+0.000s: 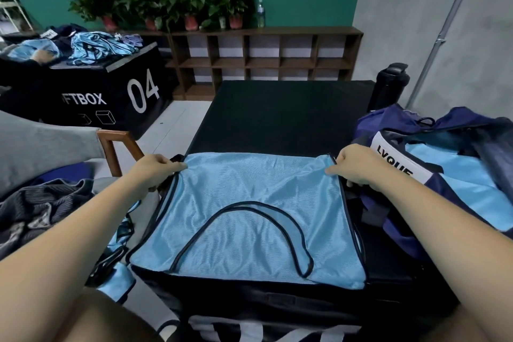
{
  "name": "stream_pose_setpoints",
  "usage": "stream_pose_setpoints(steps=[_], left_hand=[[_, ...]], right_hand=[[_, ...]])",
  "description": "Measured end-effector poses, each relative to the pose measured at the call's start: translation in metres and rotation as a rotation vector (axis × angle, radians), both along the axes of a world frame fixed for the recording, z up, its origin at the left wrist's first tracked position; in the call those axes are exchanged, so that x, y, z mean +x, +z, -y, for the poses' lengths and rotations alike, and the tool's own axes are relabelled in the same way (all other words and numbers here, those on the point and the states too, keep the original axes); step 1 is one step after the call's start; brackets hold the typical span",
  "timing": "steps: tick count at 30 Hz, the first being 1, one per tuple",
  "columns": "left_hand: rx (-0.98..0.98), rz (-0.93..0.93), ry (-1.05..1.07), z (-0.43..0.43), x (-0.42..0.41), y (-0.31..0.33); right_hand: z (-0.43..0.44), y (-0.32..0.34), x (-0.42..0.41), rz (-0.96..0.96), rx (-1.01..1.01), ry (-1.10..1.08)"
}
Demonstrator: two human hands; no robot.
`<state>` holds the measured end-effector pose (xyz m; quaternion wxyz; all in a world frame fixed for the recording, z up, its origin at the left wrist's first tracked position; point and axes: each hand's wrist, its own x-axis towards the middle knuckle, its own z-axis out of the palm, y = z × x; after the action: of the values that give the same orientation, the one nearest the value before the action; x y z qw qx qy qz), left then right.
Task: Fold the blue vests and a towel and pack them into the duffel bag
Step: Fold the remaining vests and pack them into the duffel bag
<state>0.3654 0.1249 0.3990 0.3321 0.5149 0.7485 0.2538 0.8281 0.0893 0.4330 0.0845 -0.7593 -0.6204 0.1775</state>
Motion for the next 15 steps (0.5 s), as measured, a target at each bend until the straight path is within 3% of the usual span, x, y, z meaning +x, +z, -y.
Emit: stream_pose_setpoints(steps=[5,9,15], left_hand=[[-0.074,-0.116,-0.070,0.021,0.006,0.015],[-0.205,-0.280,-0.191,0.030,-0.003,0.018],[-0.195,-0.371,-0.257,0.036,0.004,0.019]], right_hand=[[0.001,-0.008,0.002,0.097,0.198,-0.005],[0.016,-0.008,-0.008,0.111,0.332,0.167],[0.053,-0.014,-0.037,0.042,0.122,0.567]])
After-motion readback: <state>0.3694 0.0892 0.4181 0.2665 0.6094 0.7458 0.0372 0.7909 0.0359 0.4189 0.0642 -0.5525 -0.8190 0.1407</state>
